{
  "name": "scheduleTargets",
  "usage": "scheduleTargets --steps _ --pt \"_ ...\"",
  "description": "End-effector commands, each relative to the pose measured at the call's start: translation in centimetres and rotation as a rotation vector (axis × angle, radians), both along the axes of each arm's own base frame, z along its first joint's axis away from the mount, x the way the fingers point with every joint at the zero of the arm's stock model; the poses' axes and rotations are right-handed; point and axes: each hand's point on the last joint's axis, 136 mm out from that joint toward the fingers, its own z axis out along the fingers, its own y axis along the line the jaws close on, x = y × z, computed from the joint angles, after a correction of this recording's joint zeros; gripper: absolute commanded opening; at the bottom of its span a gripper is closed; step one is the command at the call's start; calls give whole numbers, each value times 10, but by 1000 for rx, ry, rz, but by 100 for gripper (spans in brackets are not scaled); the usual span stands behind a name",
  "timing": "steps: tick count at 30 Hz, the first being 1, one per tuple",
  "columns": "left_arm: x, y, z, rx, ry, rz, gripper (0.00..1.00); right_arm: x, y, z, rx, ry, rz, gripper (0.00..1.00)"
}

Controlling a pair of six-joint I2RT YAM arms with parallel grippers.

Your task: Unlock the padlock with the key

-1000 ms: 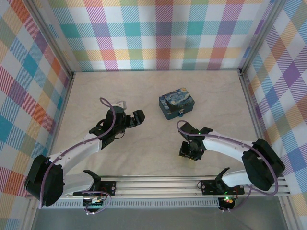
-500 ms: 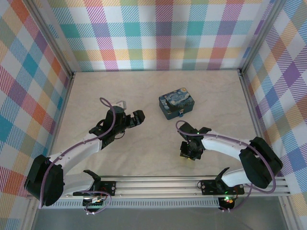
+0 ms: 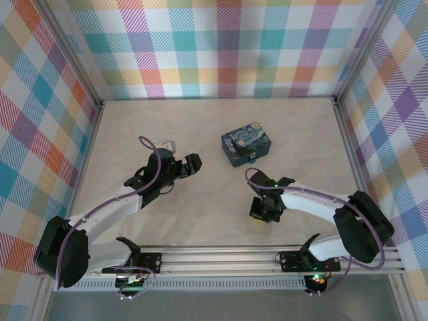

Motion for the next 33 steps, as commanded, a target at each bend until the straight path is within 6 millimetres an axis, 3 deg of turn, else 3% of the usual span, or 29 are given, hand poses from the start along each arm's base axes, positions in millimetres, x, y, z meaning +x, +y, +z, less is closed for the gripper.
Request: scheduleTargets --steps 1,6,9,18,23,27,33 --pt "-5 0 5 0 -15 -7 100 2 3 3 7 -13 4 0" --pt "-4 -8 17 -35 -37 -36 100 13 11 15 74 -95 -3 0" --pt "-3 -18 29 -76 -61 -78 100 26 19 33 130 -183 -7 0" --pt "-8 -77 86 -193 -167 -322 91 81 53 120 397 -560 -54 0" --pt "-23 -118 111 -225 -209 -472 82 99 54 166 453 -729 -72 0" --pt "-30 -141 116 -223 -219 -538 72 108 51 195 513 -825 -133 0" --pt "-34 -159 116 -235 -218 -579 61 108 62 215 594 -838 -124 0"
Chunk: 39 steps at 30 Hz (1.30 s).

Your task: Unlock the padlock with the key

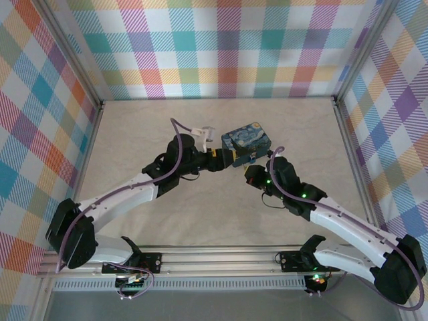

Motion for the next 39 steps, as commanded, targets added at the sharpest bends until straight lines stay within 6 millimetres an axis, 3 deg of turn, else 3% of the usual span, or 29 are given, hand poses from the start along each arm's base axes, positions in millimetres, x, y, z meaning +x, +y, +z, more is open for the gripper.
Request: scheduleTargets --steps 1,17,27,29,36,39 --pt "-4 -14 16 -29 -45 -51 60 6 12 36 91 -69 13 0" --pt "-2 -36 9 -52 -23 -71 43 4 33 45 168 -81 95 0" --pt "-1 -34 7 -43 -21 -56 9 4 32 44 169 -79 92 0" --pt "0 -31 9 -34 -30 -45 0 3 30 42 152 -80 95 4" --pt "-3 -15 20 45 -110 -25 0 -6 12 20 -39 -107 145 26" --pt "-6 -9 26 76 -141 -43 0 -9 9 20 -41 -147 214 34"
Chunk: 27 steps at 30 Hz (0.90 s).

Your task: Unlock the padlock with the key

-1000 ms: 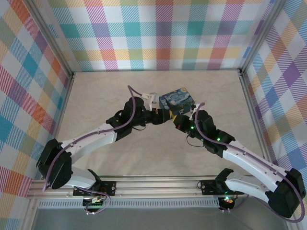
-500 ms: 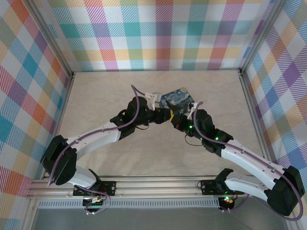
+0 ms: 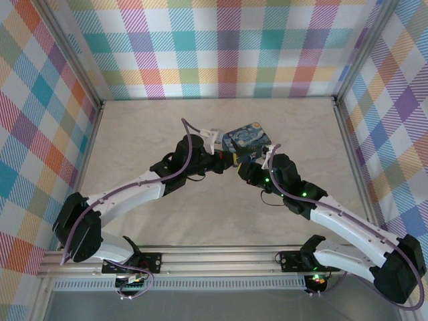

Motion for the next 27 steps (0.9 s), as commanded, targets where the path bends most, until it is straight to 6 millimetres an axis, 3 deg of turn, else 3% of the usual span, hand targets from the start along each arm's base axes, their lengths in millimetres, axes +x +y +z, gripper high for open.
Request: scheduleTargets --steps 1,8,14,27 --pt "-6 7 37 11 -113 -31 0 -6 -7 3 -31 -76 93 36" --pt "-24 10 59 30 -170 -168 0 -17 -13 55 182 -279 292 55" --pt "-34 7 70 17 -185 -242 0 -38 2 90 247 -390 481 63" --pt "-36 2 75 -8 -182 -267 0 -29 15 96 268 -376 535 53"
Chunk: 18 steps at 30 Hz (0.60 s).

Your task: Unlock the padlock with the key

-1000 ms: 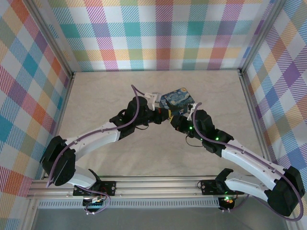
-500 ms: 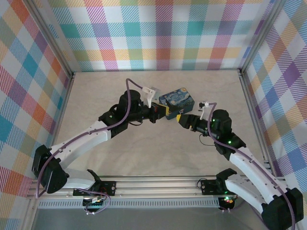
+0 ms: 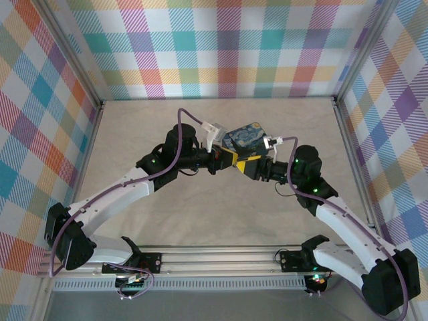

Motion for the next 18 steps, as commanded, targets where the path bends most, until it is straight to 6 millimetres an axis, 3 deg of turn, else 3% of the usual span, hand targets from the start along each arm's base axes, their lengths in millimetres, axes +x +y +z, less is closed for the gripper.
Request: scheduleTargets --steps 1,18 --pt "0 1 20 -31 -39 -13 0 -4 5 22 32 -83 45 52" --pt "5 -1 17 -31 -26 -2 0 -1 13 9 25 -37 67 37"
